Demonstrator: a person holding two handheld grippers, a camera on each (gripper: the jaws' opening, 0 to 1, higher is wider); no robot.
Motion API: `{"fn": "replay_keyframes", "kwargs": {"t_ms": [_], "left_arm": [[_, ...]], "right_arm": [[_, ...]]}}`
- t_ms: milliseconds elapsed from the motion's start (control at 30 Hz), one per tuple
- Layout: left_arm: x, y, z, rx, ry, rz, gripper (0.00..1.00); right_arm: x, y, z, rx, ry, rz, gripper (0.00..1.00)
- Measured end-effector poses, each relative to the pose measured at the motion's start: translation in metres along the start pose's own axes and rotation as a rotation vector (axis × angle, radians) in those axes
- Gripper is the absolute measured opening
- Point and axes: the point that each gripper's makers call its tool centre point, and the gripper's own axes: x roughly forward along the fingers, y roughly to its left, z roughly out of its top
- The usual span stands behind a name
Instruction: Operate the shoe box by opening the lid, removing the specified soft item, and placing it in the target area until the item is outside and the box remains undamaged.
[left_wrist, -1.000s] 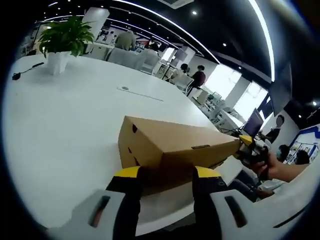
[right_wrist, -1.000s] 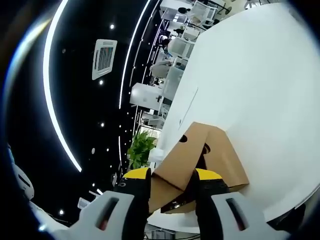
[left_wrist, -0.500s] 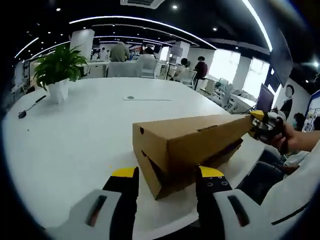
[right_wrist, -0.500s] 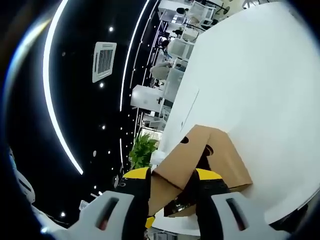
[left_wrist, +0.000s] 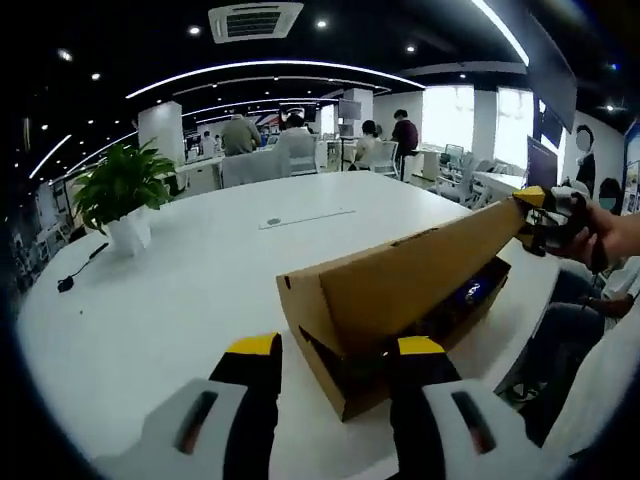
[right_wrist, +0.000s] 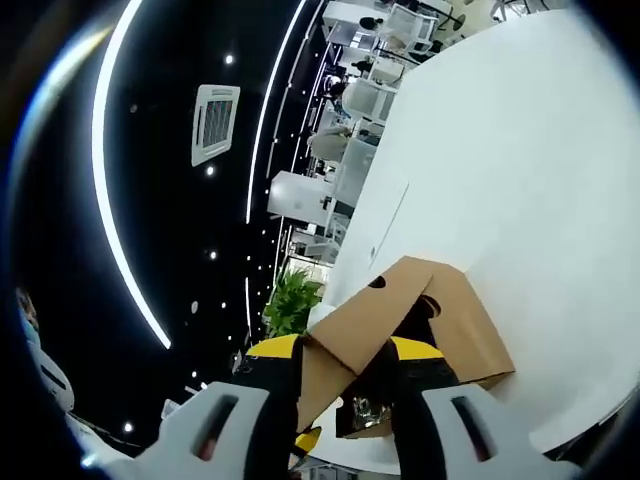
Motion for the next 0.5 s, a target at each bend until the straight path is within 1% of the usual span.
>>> {"fn": "replay_keyframes", "kwargs": {"t_ms": [100,200,300,333,367,433,467,500], "left_arm": [[0.0,0.0,0.007,0.028,-0.006,0.009,0.38],[-0.001,-0.004,0.009,0.048,-0.004,0.0,0.35],[-0.002,-0.006,0.012,0.043,-0.009,-0.008,0.35],[-0.001,-0.006,0.013,0.04,-0.011,-0.012,0.35],[-0.001,-0.005,0.014,0.032,-0.019,-0.019,0.35],[-0.001,-0.005,0.017,0.028,-0.026,-0.027,0.35],[-0.001,-0.005,0.018,0.031,-0.025,-0.028,0.35],[-0.001,-0.005,0.017,0.041,-0.009,-0.029,0.36]], "right_arm": [[0.0,0.0,0.0,0.006,-0.009,0.0,0.33],[0.0,0.002,0.0,0.006,-0.017,0.001,0.33],[-0.001,0.004,0.0,-0.007,-0.026,0.004,0.33],[-0.001,0.006,0.001,-0.032,-0.032,0.005,0.33],[-0.002,0.006,0.003,-0.1,-0.039,-0.007,0.32],[-0.002,0.007,0.005,-0.152,-0.048,-0.021,0.31],[-0.002,0.015,0.008,-0.184,-0.066,0.0,0.3],[-0.002,0.021,0.01,-0.177,-0.074,0.014,0.3]]}}
